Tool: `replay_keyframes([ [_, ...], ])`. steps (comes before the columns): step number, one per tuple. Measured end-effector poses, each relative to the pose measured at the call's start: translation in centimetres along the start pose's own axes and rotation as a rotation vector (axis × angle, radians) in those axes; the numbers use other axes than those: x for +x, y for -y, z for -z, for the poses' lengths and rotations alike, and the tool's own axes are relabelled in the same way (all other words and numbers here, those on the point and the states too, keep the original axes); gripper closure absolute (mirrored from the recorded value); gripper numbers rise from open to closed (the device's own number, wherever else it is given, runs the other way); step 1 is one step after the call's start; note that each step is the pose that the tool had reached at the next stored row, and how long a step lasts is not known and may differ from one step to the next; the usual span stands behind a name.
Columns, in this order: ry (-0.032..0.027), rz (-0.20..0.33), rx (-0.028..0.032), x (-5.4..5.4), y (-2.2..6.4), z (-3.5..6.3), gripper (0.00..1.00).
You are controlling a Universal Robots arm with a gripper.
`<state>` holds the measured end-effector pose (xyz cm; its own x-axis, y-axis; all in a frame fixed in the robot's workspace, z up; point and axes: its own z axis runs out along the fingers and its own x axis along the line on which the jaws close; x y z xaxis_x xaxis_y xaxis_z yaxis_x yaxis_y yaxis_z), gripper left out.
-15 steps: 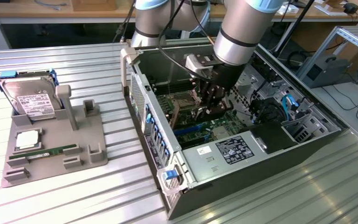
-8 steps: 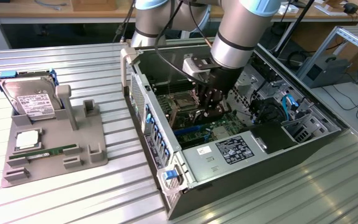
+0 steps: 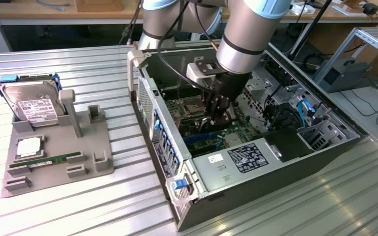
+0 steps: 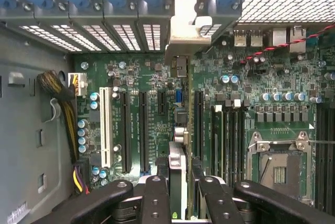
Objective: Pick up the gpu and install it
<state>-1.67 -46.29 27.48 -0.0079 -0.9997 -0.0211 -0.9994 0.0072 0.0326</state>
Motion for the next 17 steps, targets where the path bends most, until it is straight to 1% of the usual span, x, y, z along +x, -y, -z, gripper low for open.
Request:
replay_keyframes([
  [5,-0.0004,0.000,-0.0001,0.1,-0.48,-0.05,0.73],
  [7,-0.0004,0.000,-0.0001,0.1,-0.84,-0.19,0.73],
  [10,-0.0002,0.000,0.0000,0.1,-1.10,-0.34,0.73],
  [17,-0.0003,0.000,-0.0001,0.1,-1.26,-0.77,0.73],
])
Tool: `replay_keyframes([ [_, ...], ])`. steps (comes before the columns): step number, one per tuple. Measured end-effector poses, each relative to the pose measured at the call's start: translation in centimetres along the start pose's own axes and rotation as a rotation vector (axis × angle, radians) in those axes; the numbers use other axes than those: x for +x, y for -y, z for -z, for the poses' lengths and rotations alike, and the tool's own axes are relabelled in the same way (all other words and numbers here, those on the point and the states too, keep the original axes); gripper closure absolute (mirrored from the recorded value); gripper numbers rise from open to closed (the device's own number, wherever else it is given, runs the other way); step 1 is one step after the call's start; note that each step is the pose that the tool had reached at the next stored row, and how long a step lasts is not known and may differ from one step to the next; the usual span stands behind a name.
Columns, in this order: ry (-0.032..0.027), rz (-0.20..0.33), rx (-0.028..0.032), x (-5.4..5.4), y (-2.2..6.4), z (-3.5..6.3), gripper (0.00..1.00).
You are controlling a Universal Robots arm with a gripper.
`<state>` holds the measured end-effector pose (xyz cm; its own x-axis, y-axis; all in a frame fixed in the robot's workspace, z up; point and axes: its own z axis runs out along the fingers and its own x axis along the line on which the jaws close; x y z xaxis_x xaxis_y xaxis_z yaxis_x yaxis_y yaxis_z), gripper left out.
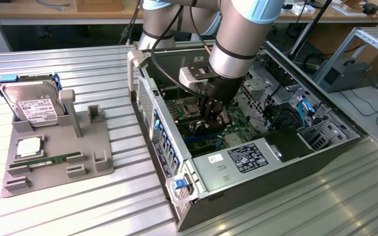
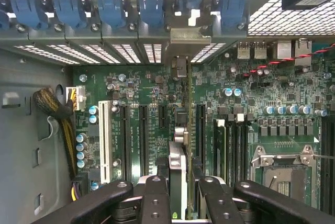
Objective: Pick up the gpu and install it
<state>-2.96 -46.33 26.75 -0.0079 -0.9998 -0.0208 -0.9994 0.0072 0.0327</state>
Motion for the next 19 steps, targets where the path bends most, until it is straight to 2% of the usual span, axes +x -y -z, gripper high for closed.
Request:
replay_keyframes([
  [16,0.0001,0.000,0.0000,-0.31,-0.18,-0.52,0.73],
  [19,0.0000,0.000,0.0000,-0.34,-0.43,-0.66,0.73],
])
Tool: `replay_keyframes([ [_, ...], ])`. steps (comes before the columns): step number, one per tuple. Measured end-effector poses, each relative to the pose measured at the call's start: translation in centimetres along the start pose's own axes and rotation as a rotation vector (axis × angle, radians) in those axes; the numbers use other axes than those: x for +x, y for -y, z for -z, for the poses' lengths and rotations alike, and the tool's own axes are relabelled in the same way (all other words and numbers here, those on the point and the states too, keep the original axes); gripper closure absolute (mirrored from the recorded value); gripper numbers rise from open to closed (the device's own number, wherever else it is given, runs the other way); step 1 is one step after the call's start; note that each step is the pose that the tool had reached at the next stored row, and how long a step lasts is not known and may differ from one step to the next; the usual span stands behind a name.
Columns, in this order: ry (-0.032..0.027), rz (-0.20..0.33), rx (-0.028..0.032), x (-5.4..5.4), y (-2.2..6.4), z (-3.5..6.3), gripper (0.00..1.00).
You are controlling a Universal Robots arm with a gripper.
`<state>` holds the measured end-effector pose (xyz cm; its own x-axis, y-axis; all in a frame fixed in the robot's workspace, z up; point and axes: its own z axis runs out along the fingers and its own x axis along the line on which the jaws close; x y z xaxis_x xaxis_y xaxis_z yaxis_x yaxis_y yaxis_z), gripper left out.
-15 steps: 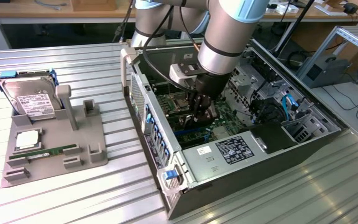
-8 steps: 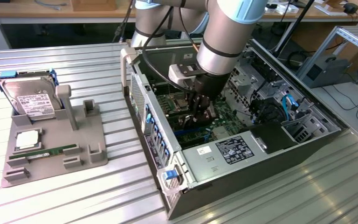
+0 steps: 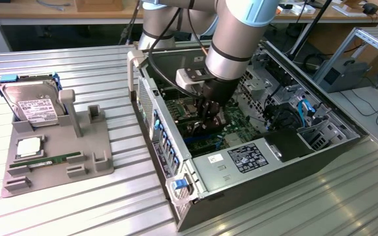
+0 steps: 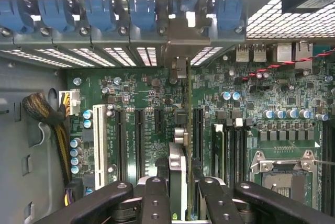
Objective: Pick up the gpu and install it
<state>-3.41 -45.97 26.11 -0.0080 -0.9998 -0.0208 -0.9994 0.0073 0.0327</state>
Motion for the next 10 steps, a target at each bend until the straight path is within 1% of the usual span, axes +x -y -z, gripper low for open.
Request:
replay_keyframes([
  [10,0.0001,0.000,0.0000,0.01,-0.02,-0.33,0.73],
])
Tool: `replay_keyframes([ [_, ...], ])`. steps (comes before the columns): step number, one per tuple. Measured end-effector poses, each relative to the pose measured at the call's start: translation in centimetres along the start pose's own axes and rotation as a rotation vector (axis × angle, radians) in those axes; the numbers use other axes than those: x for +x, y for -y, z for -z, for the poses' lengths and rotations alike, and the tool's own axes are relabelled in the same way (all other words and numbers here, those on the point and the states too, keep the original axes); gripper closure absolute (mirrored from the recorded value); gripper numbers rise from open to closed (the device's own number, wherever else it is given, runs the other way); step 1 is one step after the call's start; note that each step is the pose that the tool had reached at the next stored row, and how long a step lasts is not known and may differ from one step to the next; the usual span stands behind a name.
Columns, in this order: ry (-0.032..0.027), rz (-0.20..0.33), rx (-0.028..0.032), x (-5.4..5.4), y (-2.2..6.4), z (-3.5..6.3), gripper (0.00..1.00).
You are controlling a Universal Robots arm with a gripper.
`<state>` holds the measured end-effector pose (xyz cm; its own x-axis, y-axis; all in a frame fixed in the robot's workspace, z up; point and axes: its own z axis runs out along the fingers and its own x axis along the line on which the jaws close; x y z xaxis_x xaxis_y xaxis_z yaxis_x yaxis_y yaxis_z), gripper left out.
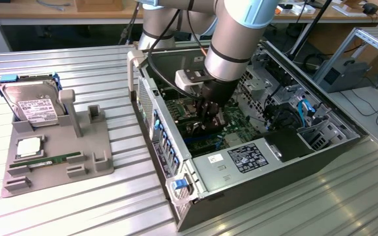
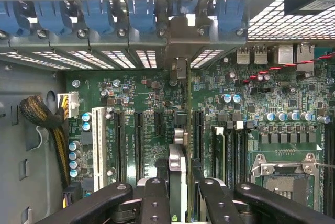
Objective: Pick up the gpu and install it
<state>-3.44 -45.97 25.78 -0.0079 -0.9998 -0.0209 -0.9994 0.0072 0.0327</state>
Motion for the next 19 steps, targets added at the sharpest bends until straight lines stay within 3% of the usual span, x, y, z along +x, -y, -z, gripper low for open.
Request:
replay_keyframes([
  [12,-0.0004,-0.001,0.0003,0.00,0.00,0.27,0.73],
  [14,0.0002,-0.032,0.0009,0.00,-0.01,0.27,0.73],
  [19,0.0002,-0.033,0.0009,0.00,-0.02,0.27,0.73],
])
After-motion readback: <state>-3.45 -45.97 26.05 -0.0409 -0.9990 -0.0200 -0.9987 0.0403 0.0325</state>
